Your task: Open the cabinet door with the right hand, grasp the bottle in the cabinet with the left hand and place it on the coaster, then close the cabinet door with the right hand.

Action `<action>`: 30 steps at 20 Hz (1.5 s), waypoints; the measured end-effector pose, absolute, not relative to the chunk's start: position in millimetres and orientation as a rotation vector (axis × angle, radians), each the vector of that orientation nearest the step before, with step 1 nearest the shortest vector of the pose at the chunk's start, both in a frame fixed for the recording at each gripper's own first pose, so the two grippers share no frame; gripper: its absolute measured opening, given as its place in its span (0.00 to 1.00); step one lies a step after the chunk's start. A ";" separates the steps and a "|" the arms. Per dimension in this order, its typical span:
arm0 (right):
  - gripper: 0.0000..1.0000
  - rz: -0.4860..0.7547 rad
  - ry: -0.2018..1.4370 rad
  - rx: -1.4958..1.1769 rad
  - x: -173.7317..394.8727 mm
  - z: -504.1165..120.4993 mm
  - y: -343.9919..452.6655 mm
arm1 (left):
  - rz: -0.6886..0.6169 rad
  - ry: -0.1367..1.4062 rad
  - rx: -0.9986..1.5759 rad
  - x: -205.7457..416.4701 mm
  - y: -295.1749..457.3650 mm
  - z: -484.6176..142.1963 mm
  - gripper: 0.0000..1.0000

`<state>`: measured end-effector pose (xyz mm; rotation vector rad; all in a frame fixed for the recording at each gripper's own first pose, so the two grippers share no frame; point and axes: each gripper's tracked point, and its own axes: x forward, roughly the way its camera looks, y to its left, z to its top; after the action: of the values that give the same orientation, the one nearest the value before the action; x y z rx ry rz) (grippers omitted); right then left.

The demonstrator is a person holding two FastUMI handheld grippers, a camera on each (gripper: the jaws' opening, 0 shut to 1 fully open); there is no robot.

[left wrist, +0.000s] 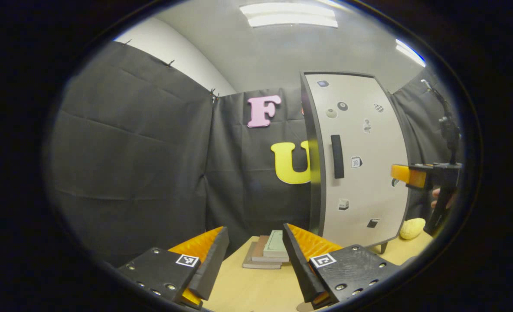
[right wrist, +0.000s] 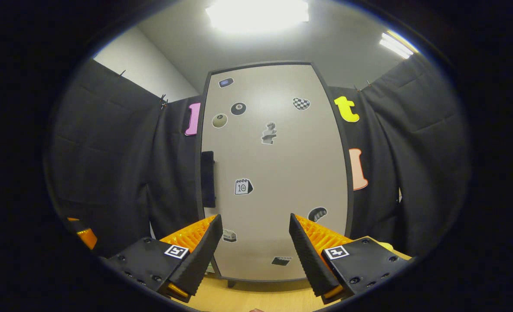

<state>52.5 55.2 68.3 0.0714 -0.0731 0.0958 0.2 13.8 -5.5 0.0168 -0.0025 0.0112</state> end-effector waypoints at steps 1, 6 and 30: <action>0.98 0.101 -0.076 0.075 58.8 73.8 60.1 | 0.019 0.000 0.018 0.8 17.9 -7.5 0.78; 0.98 0.147 -0.060 0.092 88.9 87.5 94.3 | 0.063 0.014 0.041 -3.5 48.1 -11.6 0.78; 0.43 0.113 0.137 0.026 203.9 90.6 173.5 | 0.227 0.024 0.101 -30.8 150.0 -8.7 0.75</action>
<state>203.9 173.5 90.6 0.0258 0.1373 0.1131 -30.8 150.0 -8.7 0.1006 0.0236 0.2269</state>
